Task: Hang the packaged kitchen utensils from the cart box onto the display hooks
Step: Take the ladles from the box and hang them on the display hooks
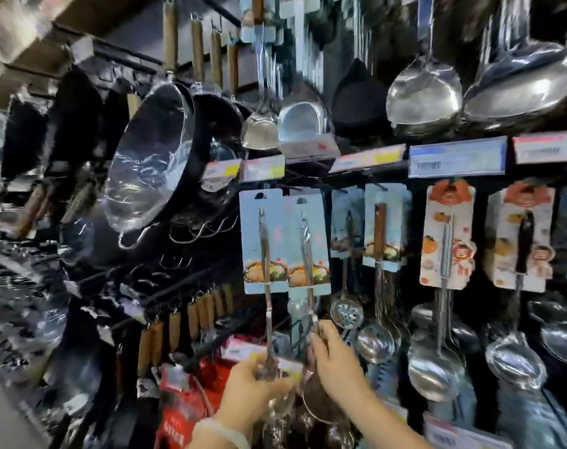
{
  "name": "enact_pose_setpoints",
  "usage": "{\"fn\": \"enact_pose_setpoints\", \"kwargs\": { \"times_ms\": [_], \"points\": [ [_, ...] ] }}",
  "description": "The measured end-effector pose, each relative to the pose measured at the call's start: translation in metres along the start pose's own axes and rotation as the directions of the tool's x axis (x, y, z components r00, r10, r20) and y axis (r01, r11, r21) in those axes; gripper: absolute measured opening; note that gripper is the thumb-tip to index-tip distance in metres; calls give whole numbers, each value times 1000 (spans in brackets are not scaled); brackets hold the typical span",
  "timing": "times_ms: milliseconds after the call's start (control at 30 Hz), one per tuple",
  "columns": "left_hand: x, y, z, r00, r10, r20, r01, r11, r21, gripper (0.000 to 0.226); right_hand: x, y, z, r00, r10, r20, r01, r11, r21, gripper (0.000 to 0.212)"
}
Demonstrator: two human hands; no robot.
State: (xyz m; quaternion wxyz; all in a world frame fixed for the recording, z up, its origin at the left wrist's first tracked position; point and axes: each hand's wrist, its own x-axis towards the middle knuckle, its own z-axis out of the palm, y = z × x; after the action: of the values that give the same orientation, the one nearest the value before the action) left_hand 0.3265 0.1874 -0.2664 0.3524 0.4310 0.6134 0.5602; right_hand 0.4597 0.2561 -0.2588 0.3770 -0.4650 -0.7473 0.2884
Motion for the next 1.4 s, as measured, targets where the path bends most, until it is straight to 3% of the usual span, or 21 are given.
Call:
{"fn": "enact_pose_setpoints", "kwargs": {
  "times_ms": [133,267,467,567,733,900,1000,1133,1200,1333,1400],
  "points": [
    [48,3,-28,996,39,85,-41,999,26,28,29,-25,17,995,37,-94,-41,998,-37,19],
    [79,6,-56,985,80,154,-84,996,21,26,45,-47,35,988,-9,-156,4,999,-35,14],
    [103,-13,-77,972,-35,231,49,997,-55,33,42,-48,66,974,32,-224,-37,999,-17,13],
    [106,-20,-81,964,-52,260,73,995,-71,31,34,-39,78,972,75,-221,-92,993,-68,11],
    [112,-16,-85,967,61,249,-63,998,-2,29,50,-47,70,968,57,-244,-78,994,-79,9],
    [115,-15,-83,964,33,264,-25,999,-34,35,80,-59,64,966,14,-259,-46,992,-117,12],
    [116,-13,-81,958,-2,285,27,996,-82,43,89,-53,65,967,55,-249,-81,992,-96,20],
    [117,-15,-82,954,-12,300,33,997,-64,61,101,-43,63,961,119,-250,-141,987,-72,16],
    [118,-14,-84,952,2,306,11,999,-41,56,110,-43,59,958,162,-236,-185,980,-79,16],
    [125,-19,-77,961,13,277,-16,1000,11,37,122,-46,51,954,220,-202,-260,945,-200,43],
    [126,-22,-71,959,0,283,-2,1000,5,38,116,-57,48,966,99,-240,-133,983,-130,50]
  ]
}}
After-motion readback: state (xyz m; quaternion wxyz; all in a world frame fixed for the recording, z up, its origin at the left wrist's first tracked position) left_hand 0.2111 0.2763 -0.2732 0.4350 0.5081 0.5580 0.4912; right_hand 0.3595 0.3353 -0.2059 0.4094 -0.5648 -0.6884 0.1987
